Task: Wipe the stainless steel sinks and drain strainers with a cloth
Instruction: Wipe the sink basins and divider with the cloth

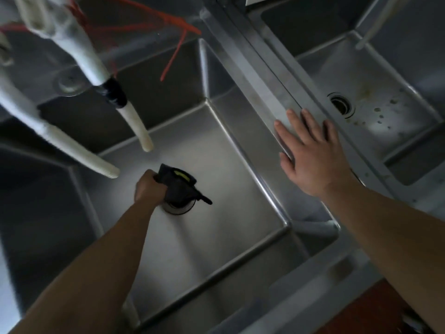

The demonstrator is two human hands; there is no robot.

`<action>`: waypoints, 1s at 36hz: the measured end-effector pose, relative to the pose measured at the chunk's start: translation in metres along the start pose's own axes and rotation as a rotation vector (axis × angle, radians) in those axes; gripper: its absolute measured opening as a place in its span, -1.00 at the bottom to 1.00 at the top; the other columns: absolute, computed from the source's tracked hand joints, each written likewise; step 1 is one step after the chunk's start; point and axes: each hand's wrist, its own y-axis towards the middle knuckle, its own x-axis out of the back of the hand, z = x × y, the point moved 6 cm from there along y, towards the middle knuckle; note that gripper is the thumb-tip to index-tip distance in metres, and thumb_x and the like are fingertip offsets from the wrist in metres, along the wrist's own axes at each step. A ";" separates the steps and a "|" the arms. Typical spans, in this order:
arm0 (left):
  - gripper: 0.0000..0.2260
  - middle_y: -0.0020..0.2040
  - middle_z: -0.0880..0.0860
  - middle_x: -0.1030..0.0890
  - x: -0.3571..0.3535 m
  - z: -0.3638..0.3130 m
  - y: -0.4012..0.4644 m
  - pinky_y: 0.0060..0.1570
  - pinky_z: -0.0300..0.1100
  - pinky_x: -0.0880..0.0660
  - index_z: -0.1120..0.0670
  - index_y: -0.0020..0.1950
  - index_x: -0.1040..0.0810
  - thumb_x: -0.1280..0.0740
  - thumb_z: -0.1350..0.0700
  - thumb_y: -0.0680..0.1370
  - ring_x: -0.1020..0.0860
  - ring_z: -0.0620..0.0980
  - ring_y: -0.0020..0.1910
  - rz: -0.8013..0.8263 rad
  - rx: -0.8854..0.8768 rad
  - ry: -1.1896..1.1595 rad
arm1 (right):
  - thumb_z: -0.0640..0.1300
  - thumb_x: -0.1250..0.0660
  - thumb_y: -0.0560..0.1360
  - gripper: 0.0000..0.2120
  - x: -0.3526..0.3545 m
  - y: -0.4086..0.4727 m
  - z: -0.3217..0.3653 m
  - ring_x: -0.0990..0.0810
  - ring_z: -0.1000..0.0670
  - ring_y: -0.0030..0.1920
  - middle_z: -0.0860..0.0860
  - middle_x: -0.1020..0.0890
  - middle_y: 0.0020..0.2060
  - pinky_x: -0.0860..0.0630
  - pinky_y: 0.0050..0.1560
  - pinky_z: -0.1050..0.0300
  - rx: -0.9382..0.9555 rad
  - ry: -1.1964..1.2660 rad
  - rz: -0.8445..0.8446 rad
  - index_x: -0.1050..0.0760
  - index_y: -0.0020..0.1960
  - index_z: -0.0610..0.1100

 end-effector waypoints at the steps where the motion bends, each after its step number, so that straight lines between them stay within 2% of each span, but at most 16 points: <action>1: -0.78 -0.12 0.12 -0.57 0.004 -0.002 -0.014 -0.19 -0.10 -0.44 0.11 0.02 -0.47 -0.38 0.23 0.41 -0.56 0.18 -0.11 -0.010 -0.037 -0.021 | 0.08 -0.08 0.63 -0.36 -0.001 -0.004 0.005 0.07 -0.17 0.61 -0.03 0.05 0.62 -0.01 0.51 -0.35 -0.059 0.009 0.022 0.09 0.63 0.04; 3: -0.77 -0.21 0.06 -0.57 0.014 -0.007 -0.045 -0.33 -0.17 -0.42 0.03 -0.03 -0.47 -0.40 0.22 0.38 -0.56 0.07 -0.24 -0.033 -0.087 -0.054 | -0.02 -0.18 0.59 -0.22 -0.002 -0.016 0.021 0.22 -0.19 0.59 0.01 0.22 0.61 0.08 0.51 -0.36 -0.214 0.055 0.105 0.27 0.61 0.02; 5: -0.78 -0.23 0.01 -0.60 0.026 -0.009 -0.079 -0.46 -0.26 -0.37 -0.04 -0.07 -0.49 -0.43 0.20 0.39 -0.56 -0.04 -0.32 -0.041 -0.104 -0.139 | -0.07 -0.25 0.52 -0.15 0.004 -0.035 0.048 0.26 -0.21 0.59 0.02 0.21 0.61 0.11 0.51 -0.37 -0.339 0.171 0.150 0.24 0.62 -0.03; 9: -0.77 -0.20 0.02 -0.66 0.046 -0.012 -0.151 -0.36 -0.21 -0.44 -0.05 -0.01 -0.56 -0.42 0.20 0.38 -0.62 0.06 -0.25 0.003 -0.099 -0.361 | -0.01 -0.27 0.58 -0.40 0.027 -0.097 0.114 -0.04 -0.13 0.59 -0.08 -0.10 0.60 -0.05 0.54 -0.19 -0.451 0.704 0.168 -0.18 0.57 -0.04; 11: -0.73 -0.12 0.10 -0.68 0.054 -0.013 -0.181 -0.21 -0.12 -0.54 0.03 0.07 -0.58 -0.45 0.25 0.41 -0.63 0.11 -0.17 0.051 -0.086 -0.470 | -0.02 -0.34 0.58 -0.42 0.039 -0.129 0.148 -0.16 -0.05 0.56 -0.06 -0.20 0.57 -0.13 0.54 -0.05 -0.485 1.145 0.179 -0.25 0.54 -0.09; 13: -0.75 -0.08 0.15 -0.69 0.059 -0.016 -0.209 -0.16 -0.08 -0.58 0.03 0.05 -0.58 -0.48 0.26 0.43 -0.64 0.12 -0.15 0.164 -0.068 -0.570 | 0.07 -0.35 0.56 -0.40 0.044 -0.155 0.171 -0.27 0.03 0.51 0.00 -0.29 0.52 -0.23 0.51 -0.01 -0.635 1.471 0.354 -0.27 0.53 -0.05; 15: -0.79 -0.09 0.14 -0.69 0.068 -0.020 -0.236 -0.24 -0.12 -0.57 -0.02 -0.03 -0.58 -0.48 0.25 0.45 -0.64 0.10 -0.19 0.254 -0.072 -0.623 | 0.20 -0.30 0.54 -0.56 0.050 -0.169 0.182 -0.54 0.14 0.23 0.06 -0.55 0.27 -0.48 0.26 0.12 -0.771 1.653 0.555 -0.44 0.36 0.05; 16: -0.80 -0.10 0.13 -0.68 0.074 -0.023 -0.249 -0.26 -0.12 -0.58 -0.03 -0.04 -0.58 -0.48 0.25 0.46 -0.65 0.08 -0.20 0.285 -0.082 -0.639 | 0.25 -0.28 0.53 -0.66 0.054 -0.174 0.185 -0.60 0.19 0.04 0.12 -0.61 0.08 -0.54 0.09 0.17 -0.810 1.719 0.631 -0.51 0.19 0.09; 17: -0.80 -0.11 0.13 -0.68 0.080 -0.026 -0.263 -0.29 -0.13 -0.59 -0.02 -0.04 -0.58 -0.47 0.25 0.47 -0.66 0.03 -0.22 0.314 -0.097 -0.663 | 0.29 -0.28 0.50 -0.68 0.059 -0.176 0.187 -0.60 0.17 -0.03 0.17 -0.61 -0.04 -0.51 0.05 0.15 -0.845 1.776 0.673 -0.52 0.09 0.10; 20: -0.78 -0.16 0.11 -0.70 0.096 -0.038 -0.301 -0.31 -0.12 -0.61 -0.05 -0.02 -0.58 -0.46 0.26 0.47 -0.69 -0.03 -0.27 0.373 -0.201 -0.661 | 0.35 -0.30 0.42 -0.47 0.068 -0.181 0.184 -0.49 -0.04 0.27 0.12 -0.55 0.12 -0.25 0.42 -0.18 -0.822 1.759 0.701 -0.47 0.26 0.06; 23: -0.77 -0.18 0.04 -0.72 0.109 -0.046 -0.333 -0.03 0.10 -0.63 -0.12 0.01 -0.59 -0.45 0.17 0.44 -0.70 0.06 -0.19 0.358 -0.313 -0.614 | 0.38 -0.36 0.27 -0.33 0.083 -0.186 0.181 -0.49 -0.09 0.31 0.04 -0.60 0.22 -0.24 0.43 -0.26 -0.754 1.823 0.708 -0.51 0.26 0.02; 25: -0.74 -0.14 -0.01 -0.72 0.115 -0.051 -0.352 0.02 0.10 -0.61 -0.12 0.09 -0.59 -0.42 0.08 0.42 -0.70 0.02 -0.16 0.346 -0.376 -0.592 | 0.37 -0.41 0.24 -0.39 0.094 -0.187 0.179 -0.56 -0.12 0.25 -0.02 -0.66 0.18 -0.31 0.38 -0.27 -0.678 1.897 0.698 -0.58 0.19 0.08; 27: -0.69 -0.04 -0.05 -0.71 0.115 -0.058 -0.366 0.08 0.01 -0.59 -0.12 0.18 -0.59 -0.41 0.10 0.46 -0.68 -0.04 -0.06 0.372 -0.477 -0.502 | 0.35 -0.49 0.18 -0.39 0.099 -0.189 0.177 -0.63 -0.09 0.17 0.00 -0.70 0.11 -0.40 0.28 -0.21 -0.627 1.941 0.693 -0.62 0.13 0.06; 30: -0.64 0.11 -0.06 -0.66 0.110 -0.063 -0.381 0.16 -0.17 -0.50 -0.09 0.30 -0.56 -0.41 0.15 0.52 -0.61 -0.08 0.09 0.436 -0.605 -0.239 | 0.08 -0.54 0.29 -0.54 0.096 -0.190 0.180 -0.67 -0.09 0.06 -0.07 -0.69 0.03 -0.54 0.09 -0.10 -0.672 2.026 0.691 -0.59 0.12 -0.08; 33: -0.67 0.12 -0.08 -0.67 0.105 -0.057 -0.388 0.13 -0.34 -0.48 -0.17 0.23 -0.57 -0.42 0.17 0.54 -0.61 -0.17 0.10 0.537 -0.589 -0.311 | -0.07 -0.44 0.49 -0.79 0.090 -0.193 0.164 -0.65 -0.17 0.12 -0.14 -0.67 0.08 -0.54 0.22 -0.21 -0.817 1.845 0.617 -0.56 0.09 -0.10; 36: -0.70 0.12 0.01 -0.66 0.101 -0.036 -0.383 0.15 -0.28 -0.50 -0.07 0.21 -0.57 -0.40 0.25 0.55 -0.61 -0.09 0.08 0.454 -0.460 -0.424 | -0.04 -0.39 0.52 -0.77 0.094 -0.196 0.135 -0.63 -0.17 0.06 -0.32 -0.63 0.13 -0.54 0.13 -0.05 -0.773 1.671 0.575 -0.58 0.05 -0.20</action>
